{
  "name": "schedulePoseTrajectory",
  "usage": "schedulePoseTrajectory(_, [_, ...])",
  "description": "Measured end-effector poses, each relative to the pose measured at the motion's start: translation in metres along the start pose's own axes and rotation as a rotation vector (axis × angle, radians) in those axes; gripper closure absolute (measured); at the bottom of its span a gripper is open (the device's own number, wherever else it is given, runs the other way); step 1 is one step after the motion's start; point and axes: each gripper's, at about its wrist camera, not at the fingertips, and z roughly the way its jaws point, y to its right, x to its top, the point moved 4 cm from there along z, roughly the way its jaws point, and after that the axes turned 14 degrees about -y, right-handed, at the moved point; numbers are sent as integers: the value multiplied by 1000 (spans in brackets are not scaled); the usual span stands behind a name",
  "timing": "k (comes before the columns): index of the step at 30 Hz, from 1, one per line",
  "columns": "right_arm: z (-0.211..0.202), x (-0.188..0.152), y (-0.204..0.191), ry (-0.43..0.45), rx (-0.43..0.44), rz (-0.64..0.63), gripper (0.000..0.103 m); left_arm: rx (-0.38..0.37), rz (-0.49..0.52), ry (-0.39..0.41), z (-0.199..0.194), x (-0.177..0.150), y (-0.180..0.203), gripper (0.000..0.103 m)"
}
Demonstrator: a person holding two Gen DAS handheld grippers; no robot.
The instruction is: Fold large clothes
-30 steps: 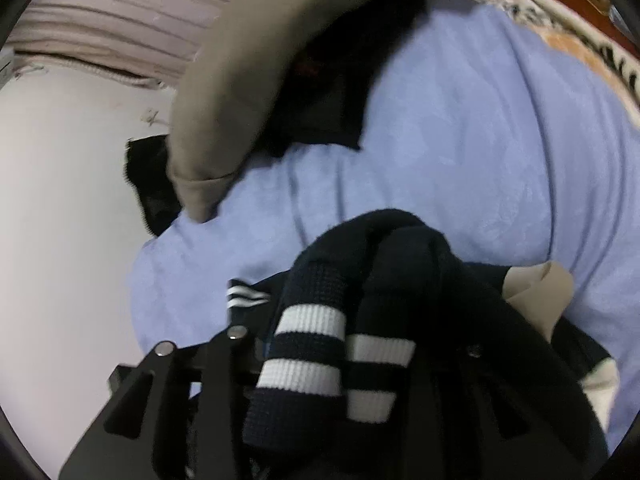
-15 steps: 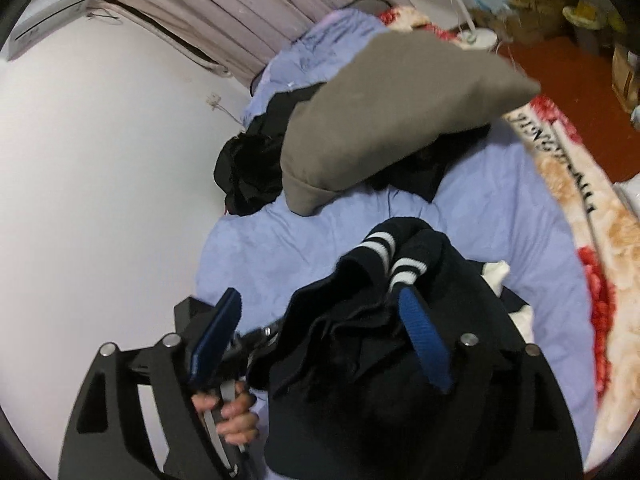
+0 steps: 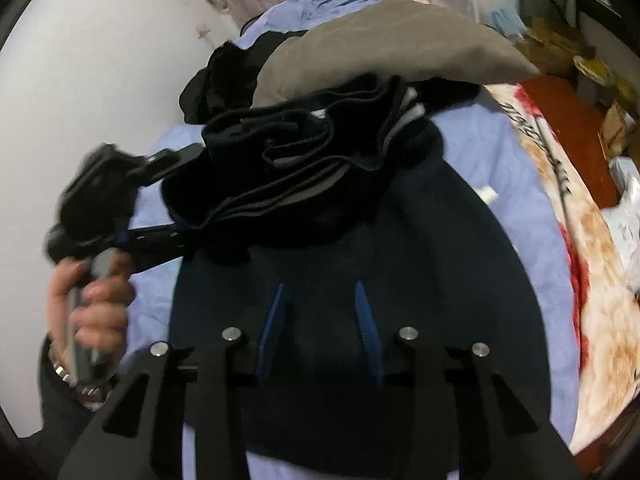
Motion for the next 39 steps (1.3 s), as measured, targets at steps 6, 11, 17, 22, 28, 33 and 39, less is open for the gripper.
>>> schedulePoseTrajectory(6, [44,71,10,-17,-11,33,65,167,57,48,-18,-25,-7,42])
schedulePoseTrajectory(11, [94,111,34,-57,-121,92,65,390,170,111,-33,-52,-11,42])
schedulePoseTrajectory(17, [138,134,87,-102,-147,224,67,417,223,62,-17,-66,-22,42])
schedulePoseTrajectory(22, [111,119,78,-85,-70,184,67,507,225,67,-6,-66,-25,42])
schedulePoseTrajectory(28, [35,46,67,-28,28,115,64,725,141,43,-18,-61,-72,42])
schedulePoseTrajectory(33, [-10,-31,63,-1,79,136,64,635,247,-46,11,-77,-67,42])
schedulePoseTrajectory(39, [-40,-81,35,29,88,104,56,528,323,38,14,-94,-30,57])
